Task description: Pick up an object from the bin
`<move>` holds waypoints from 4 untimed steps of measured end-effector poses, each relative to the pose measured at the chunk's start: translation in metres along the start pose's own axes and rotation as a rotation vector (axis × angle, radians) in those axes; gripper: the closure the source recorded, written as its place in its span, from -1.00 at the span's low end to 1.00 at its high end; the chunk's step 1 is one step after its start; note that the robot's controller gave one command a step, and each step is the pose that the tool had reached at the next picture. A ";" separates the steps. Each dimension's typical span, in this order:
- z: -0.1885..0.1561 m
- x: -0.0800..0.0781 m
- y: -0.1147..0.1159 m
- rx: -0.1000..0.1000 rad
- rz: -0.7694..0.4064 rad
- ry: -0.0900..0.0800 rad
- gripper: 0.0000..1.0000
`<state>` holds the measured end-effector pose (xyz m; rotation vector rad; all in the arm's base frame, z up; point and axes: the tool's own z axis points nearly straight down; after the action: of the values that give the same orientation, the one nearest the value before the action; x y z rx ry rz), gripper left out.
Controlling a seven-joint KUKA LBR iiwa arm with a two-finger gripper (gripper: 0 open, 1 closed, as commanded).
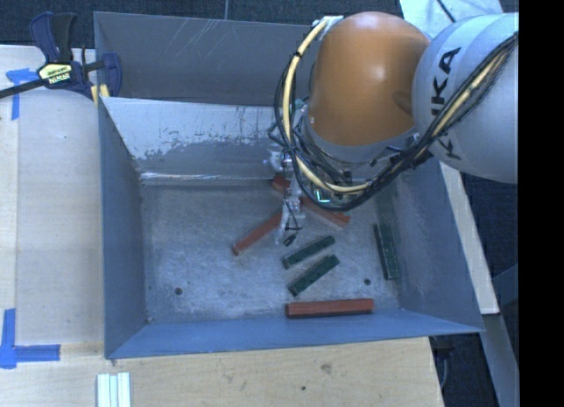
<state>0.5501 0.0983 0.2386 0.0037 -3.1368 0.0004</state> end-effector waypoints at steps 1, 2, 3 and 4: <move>0.172 -0.040 -0.021 0.001 -0.105 -0.002 -1.00; 0.136 -0.030 -0.018 -0.001 -0.100 -0.011 -1.00; 0.138 -0.032 -0.023 -0.001 -0.059 -0.010 -1.00; 0.170 -0.038 -0.023 0.000 -0.099 -0.004 -1.00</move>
Offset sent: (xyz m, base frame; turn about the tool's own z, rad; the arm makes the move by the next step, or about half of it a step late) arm 0.0398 -0.0198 -0.1686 -0.1060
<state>0.5870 0.0755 0.0687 0.1597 -3.1365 0.0006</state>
